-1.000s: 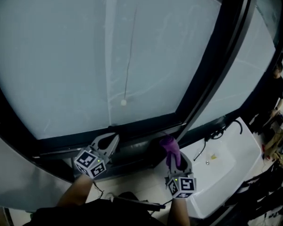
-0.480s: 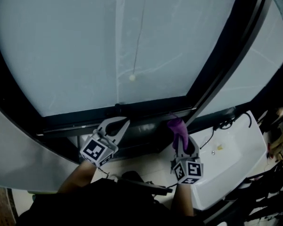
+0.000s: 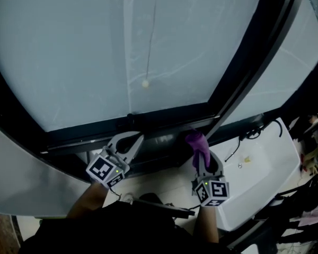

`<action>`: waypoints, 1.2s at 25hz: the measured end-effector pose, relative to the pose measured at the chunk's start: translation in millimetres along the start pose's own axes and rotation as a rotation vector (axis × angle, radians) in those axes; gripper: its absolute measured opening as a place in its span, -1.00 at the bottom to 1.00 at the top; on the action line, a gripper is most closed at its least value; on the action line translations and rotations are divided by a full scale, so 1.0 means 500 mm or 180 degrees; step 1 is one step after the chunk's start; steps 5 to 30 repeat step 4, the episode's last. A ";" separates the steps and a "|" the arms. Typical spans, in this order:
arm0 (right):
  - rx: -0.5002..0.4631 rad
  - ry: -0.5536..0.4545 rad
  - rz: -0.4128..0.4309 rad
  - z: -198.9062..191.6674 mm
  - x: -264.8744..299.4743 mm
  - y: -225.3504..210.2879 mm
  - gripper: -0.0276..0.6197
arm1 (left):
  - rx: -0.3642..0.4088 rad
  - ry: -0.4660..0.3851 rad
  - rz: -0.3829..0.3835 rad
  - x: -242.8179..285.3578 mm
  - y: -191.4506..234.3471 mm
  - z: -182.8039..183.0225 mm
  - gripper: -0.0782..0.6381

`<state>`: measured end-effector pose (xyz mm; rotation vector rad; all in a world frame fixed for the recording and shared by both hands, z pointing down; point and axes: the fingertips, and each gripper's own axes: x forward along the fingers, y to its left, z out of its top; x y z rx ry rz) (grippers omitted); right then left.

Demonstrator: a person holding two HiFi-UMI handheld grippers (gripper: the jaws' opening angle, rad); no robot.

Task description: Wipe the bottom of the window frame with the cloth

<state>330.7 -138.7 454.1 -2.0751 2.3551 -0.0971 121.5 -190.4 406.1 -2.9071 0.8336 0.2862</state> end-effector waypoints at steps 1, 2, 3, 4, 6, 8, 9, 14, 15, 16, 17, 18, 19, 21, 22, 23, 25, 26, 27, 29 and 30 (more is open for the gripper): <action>-0.0021 0.0019 0.0001 -0.001 -0.002 0.001 -0.69 | -0.0025 -0.0008 -0.0002 -0.003 -0.002 0.001 -0.77; -0.0037 0.0035 0.0006 -0.003 -0.003 0.001 -0.69 | -0.0061 -0.0002 -0.0003 -0.006 -0.005 0.001 -0.77; -0.0047 0.0049 0.0011 -0.005 -0.004 0.002 -0.69 | -0.0099 0.0004 -0.0003 -0.009 -0.007 0.002 -0.77; -0.0053 0.0062 0.0015 -0.007 -0.005 0.002 -0.69 | -0.0138 0.0010 -0.0002 -0.011 -0.009 0.003 -0.77; -0.0053 0.0062 0.0015 -0.007 -0.005 0.002 -0.69 | -0.0138 0.0010 -0.0002 -0.011 -0.009 0.003 -0.77; -0.0053 0.0062 0.0015 -0.007 -0.005 0.002 -0.69 | -0.0138 0.0010 -0.0002 -0.011 -0.009 0.003 -0.77; -0.0053 0.0062 0.0015 -0.007 -0.005 0.002 -0.69 | -0.0138 0.0010 -0.0002 -0.011 -0.009 0.003 -0.77; -0.0053 0.0062 0.0015 -0.007 -0.005 0.002 -0.69 | -0.0138 0.0010 -0.0002 -0.011 -0.009 0.003 -0.77; -0.0053 0.0062 0.0015 -0.007 -0.005 0.002 -0.69 | -0.0138 0.0010 -0.0002 -0.011 -0.009 0.003 -0.77; -0.0053 0.0062 0.0015 -0.007 -0.005 0.002 -0.69 | -0.0138 0.0010 -0.0002 -0.011 -0.009 0.003 -0.77; -0.0053 0.0062 0.0015 -0.007 -0.005 0.002 -0.69 | -0.0138 0.0010 -0.0002 -0.011 -0.009 0.003 -0.77; -0.0053 0.0062 0.0015 -0.007 -0.005 0.002 -0.69 | -0.0138 0.0010 -0.0002 -0.011 -0.009 0.003 -0.77; -0.0053 0.0062 0.0015 -0.007 -0.005 0.002 -0.69 | -0.0138 0.0010 -0.0002 -0.011 -0.009 0.003 -0.77; -0.0053 0.0062 0.0015 -0.007 -0.005 0.002 -0.69 | -0.0138 0.0010 -0.0002 -0.011 -0.009 0.003 -0.77; -0.0053 0.0062 0.0015 -0.007 -0.005 0.002 -0.69 | -0.0138 0.0010 -0.0002 -0.011 -0.009 0.003 -0.77; -0.0053 0.0062 0.0015 -0.007 -0.005 0.002 -0.69 | -0.0138 0.0010 -0.0002 -0.011 -0.009 0.003 -0.77; -0.0053 0.0062 0.0015 -0.007 -0.005 0.002 -0.69 | -0.0138 0.0010 -0.0002 -0.011 -0.009 0.003 -0.77; -0.0053 0.0062 0.0015 -0.007 -0.005 0.002 -0.69 | -0.0138 0.0010 -0.0002 -0.011 -0.009 0.003 -0.77; -0.0053 0.0062 0.0015 -0.007 -0.005 0.002 -0.69 | -0.0138 0.0010 -0.0002 -0.011 -0.009 0.003 -0.77; -0.0053 0.0062 0.0015 -0.007 -0.005 0.002 -0.69 | -0.0138 0.0010 -0.0002 -0.011 -0.009 0.003 -0.77; -0.0053 0.0062 0.0015 -0.007 -0.005 0.002 -0.69 | -0.0138 0.0010 -0.0002 -0.011 -0.009 0.003 -0.77</action>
